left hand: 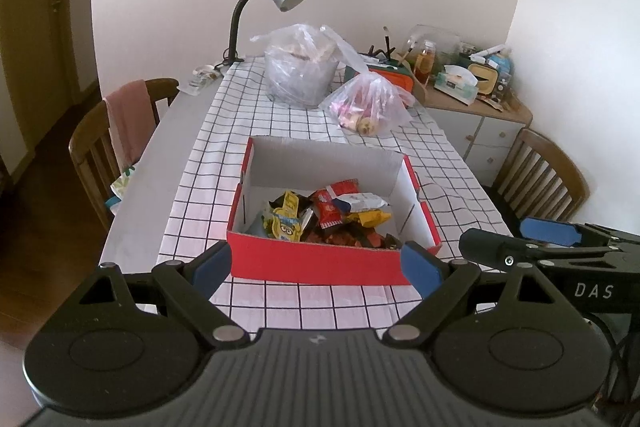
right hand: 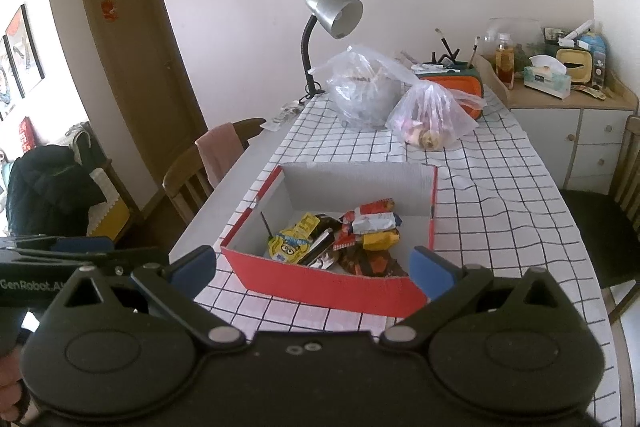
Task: Organize snacks
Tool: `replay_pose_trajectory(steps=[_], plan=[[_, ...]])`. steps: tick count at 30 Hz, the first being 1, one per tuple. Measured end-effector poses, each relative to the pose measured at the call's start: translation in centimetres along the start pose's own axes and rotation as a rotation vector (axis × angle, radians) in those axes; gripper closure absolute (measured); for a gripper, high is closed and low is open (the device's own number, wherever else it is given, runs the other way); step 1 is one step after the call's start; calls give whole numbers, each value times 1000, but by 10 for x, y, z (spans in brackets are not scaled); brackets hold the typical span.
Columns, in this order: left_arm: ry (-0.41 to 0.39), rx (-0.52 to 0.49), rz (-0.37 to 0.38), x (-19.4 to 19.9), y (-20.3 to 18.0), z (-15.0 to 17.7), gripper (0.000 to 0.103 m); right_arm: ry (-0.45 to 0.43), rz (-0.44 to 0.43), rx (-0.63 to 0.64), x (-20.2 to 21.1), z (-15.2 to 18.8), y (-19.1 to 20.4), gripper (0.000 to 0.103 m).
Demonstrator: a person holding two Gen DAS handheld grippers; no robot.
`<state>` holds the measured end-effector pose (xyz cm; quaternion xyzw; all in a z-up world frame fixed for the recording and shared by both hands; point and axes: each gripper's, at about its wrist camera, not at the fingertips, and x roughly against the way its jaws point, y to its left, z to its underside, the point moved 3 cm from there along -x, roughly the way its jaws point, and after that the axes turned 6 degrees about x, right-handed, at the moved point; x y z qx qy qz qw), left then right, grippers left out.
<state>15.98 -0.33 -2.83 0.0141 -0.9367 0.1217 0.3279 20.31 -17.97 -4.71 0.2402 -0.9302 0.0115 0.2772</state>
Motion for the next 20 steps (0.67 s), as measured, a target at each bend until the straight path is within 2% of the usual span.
replay_pose_trajectory(steps=[20], plan=[[6,-19,40,22,-1,16,11,-2,68,-35,32,23,4,0]])
